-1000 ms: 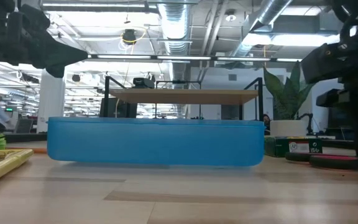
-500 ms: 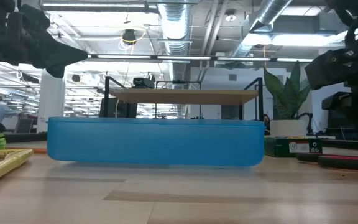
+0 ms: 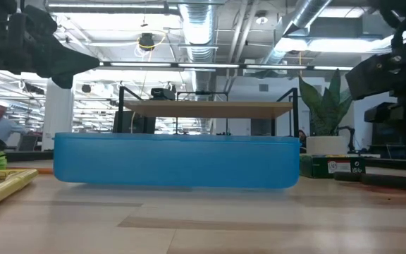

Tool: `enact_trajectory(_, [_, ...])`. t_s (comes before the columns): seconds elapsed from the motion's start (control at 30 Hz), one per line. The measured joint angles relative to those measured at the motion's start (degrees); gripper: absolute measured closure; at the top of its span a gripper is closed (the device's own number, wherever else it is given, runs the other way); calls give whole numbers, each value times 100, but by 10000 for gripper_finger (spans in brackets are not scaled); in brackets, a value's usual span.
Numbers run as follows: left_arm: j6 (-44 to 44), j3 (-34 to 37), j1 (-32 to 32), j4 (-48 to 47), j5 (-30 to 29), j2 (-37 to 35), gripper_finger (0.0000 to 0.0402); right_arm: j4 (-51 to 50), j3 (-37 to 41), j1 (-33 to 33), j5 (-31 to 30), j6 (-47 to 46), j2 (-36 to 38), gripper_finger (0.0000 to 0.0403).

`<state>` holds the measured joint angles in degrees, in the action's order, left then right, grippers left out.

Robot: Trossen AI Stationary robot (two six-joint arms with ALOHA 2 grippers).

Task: Pack school essentials
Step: Put the black scissors into the blue supply box

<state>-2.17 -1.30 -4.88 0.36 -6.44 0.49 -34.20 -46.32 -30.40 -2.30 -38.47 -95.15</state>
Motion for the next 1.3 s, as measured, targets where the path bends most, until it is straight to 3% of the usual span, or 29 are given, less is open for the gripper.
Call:
enact_trajectory(0.27, [-11,1,0,0,0,-1,397,-1014,-579,17,-27,223,-83,196])
enact_trajectory(0.4, [-13,2,-1,0,0,0,397,-1235,-858,59,-203,383,-64,177])
enact_trajectory(0.57, [-51,1,0,0,0,0,397,-1349,-1041,149,-265,473,-57,177])
enact_trajectory(0.97, [-64,0,1,0,2,0,397,-383,-935,733,-508,1100,-83,182])
enact_trajectory(1.3, [-66,0,1,-2,2,0,397,105,-584,614,-390,1107,-68,182])
